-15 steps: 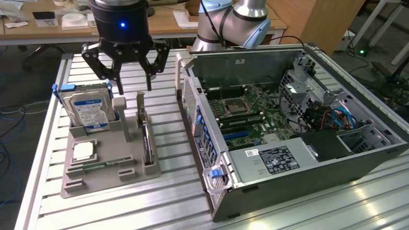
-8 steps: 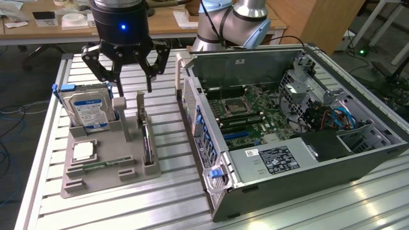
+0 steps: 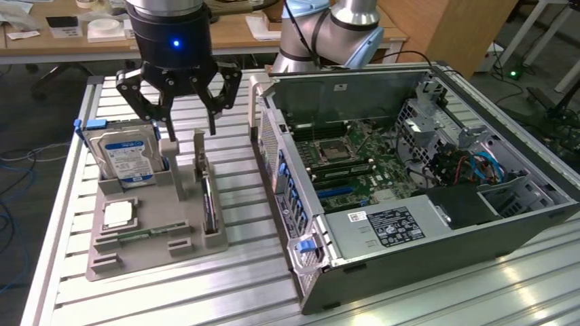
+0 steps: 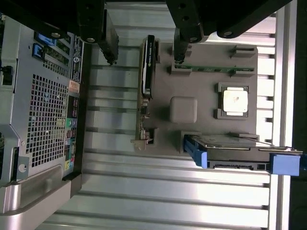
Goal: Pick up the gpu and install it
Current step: 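Pick up the gpu and move the gpu toward the slot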
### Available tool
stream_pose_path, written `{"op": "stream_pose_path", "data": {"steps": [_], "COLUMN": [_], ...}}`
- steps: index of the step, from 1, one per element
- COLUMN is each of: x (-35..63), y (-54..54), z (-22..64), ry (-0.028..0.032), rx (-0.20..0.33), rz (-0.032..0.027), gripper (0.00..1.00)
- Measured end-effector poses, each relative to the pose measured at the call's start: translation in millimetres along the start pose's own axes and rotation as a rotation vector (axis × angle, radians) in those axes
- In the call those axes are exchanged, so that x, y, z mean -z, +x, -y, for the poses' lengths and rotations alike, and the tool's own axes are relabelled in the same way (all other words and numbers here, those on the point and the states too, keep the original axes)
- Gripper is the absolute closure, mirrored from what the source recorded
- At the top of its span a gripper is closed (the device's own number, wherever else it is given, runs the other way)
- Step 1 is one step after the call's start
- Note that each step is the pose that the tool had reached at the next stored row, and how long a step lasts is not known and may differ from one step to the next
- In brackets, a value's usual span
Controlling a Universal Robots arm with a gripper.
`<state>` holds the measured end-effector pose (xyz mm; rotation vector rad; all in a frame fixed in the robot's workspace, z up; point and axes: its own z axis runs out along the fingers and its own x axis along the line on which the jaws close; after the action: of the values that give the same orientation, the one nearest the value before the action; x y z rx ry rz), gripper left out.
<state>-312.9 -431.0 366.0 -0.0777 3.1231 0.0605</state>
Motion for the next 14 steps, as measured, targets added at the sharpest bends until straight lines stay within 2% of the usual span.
{"op": "stream_pose_path", "data": {"steps": [14], "x": [-4.6], "y": [0.3], "z": [3.7], "ry": [0.0006], "rx": [0.012], "rz": [-0.0006], "gripper": [0.41]}}
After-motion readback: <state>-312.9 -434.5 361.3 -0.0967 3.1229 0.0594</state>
